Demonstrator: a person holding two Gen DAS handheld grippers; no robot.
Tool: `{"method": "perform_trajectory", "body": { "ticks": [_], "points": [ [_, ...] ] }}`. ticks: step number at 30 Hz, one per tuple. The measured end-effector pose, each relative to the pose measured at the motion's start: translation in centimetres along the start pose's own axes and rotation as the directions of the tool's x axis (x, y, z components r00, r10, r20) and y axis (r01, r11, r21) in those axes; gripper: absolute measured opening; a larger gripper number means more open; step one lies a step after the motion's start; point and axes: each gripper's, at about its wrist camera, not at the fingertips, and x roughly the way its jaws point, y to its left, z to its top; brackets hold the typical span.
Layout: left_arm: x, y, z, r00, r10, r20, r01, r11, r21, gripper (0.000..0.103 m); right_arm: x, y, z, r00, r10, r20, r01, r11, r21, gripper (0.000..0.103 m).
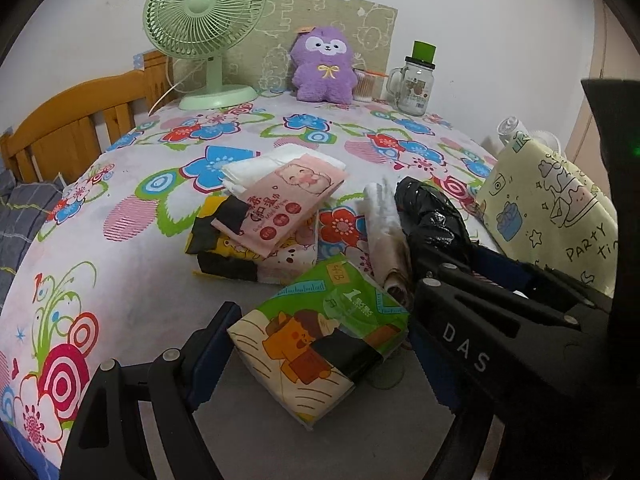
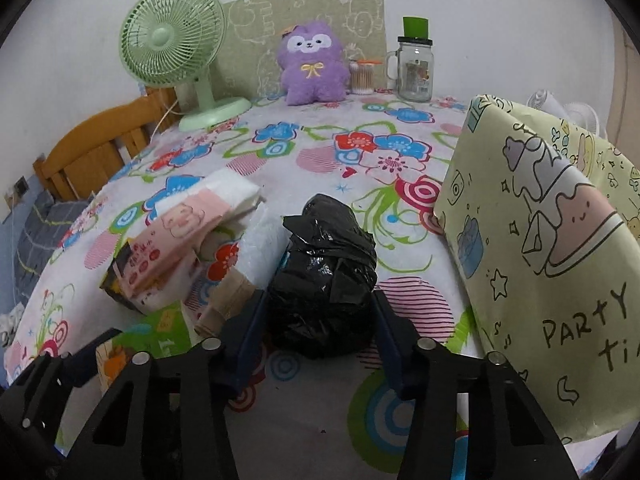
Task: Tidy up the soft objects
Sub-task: 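Grasp the black plastic bag with the right gripper, then lift the black bag with the right gripper and carry it toward the box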
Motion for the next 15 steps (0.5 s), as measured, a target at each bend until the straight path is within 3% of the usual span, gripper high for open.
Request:
{"method": "perform_trajectory", "body": {
  "ticks": [5, 15],
  "points": [
    [0.0, -0.1, 0.0, 1.000, 0.010, 0.002, -0.010, 1.000, 0.001, 0.085, -0.5, -0.1, -0.2, 1.000, 0.002, 0.007, -0.002, 1.000, -0.007, 0.040],
    [-1.7, -1.2, -0.2, 0.999, 0.020, 0.038, -0.021, 1.000, 0.012, 0.085, -2.9, 0.0, -0.3, 0.998, 0.027, 0.052, -0.027, 1.000, -0.006, 0.038]
  ]
}}
